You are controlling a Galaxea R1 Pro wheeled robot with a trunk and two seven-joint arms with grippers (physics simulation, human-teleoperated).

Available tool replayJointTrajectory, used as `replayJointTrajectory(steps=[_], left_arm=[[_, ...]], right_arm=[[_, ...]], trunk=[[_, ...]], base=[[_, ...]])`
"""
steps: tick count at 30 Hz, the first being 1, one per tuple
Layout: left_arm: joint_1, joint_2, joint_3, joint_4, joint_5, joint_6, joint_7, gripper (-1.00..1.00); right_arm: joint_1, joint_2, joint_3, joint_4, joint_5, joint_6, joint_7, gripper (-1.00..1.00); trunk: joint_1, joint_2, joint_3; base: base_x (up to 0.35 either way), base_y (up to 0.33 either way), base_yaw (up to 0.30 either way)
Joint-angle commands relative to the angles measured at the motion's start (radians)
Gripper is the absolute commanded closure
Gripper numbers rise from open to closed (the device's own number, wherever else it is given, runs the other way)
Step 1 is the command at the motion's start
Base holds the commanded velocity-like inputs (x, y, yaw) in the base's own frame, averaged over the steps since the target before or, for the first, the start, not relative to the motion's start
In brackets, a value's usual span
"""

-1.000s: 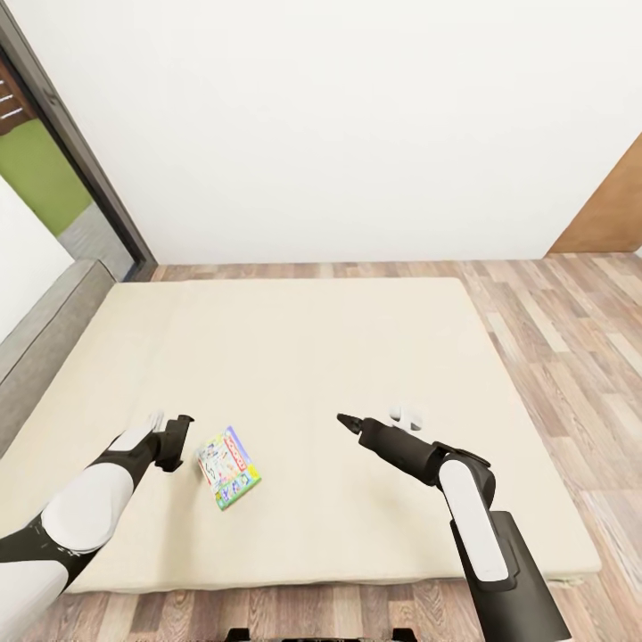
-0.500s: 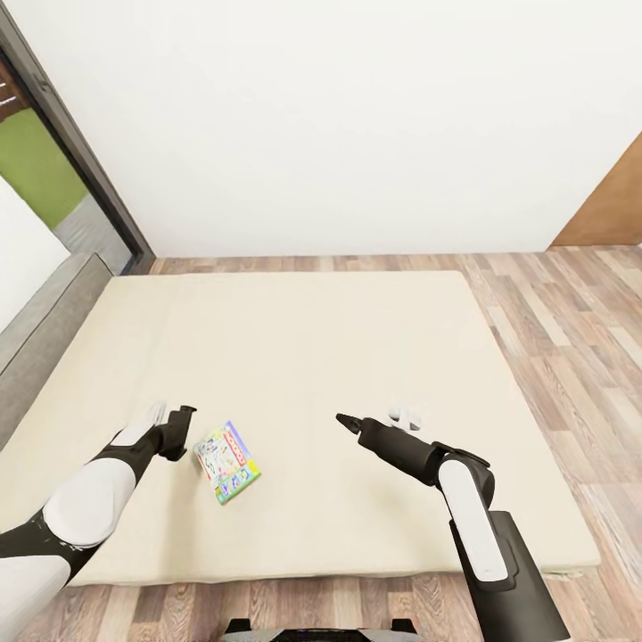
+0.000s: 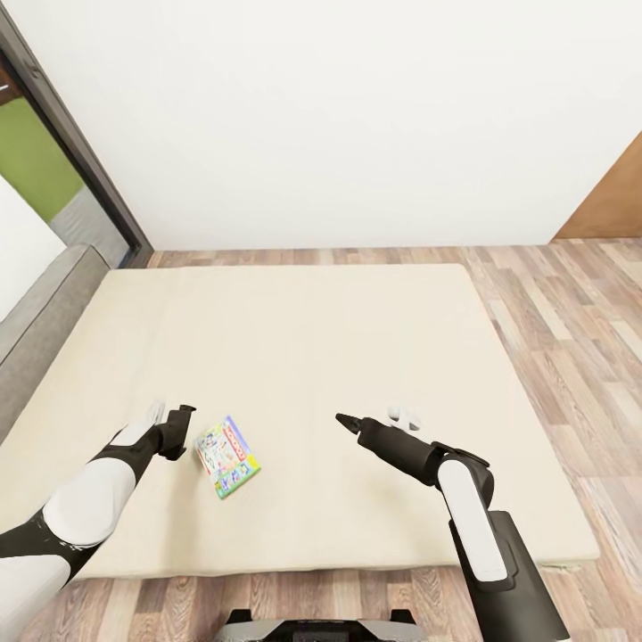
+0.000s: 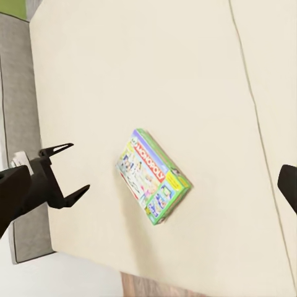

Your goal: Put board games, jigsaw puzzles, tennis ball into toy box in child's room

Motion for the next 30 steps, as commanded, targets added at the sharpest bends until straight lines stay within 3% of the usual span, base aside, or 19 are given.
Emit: replayJointTrajectory(steps=[1, 30], left_arm=[[0.000, 0.000, -0.001, -0.002, 0.011, 0.004, 0.007, -1.00], [-0.008, 0.005, -0.001, -0.093, 0.015, 0.003, 0.022, -1.00]], right_arm=[[-0.001, 0.000, 0.000, -0.001, -0.010, 0.003, -0.009, -1.00], [-0.001, -0.003, 0.000, -0.001, -0.011, 0.004, -0.008, -1.00]], trunk=[[0.000, -0.002, -0.003], [0.000, -0.002, -0.050]], base=[[0.000, 0.000, 0.000], [0.000, 0.000, 0.000]])
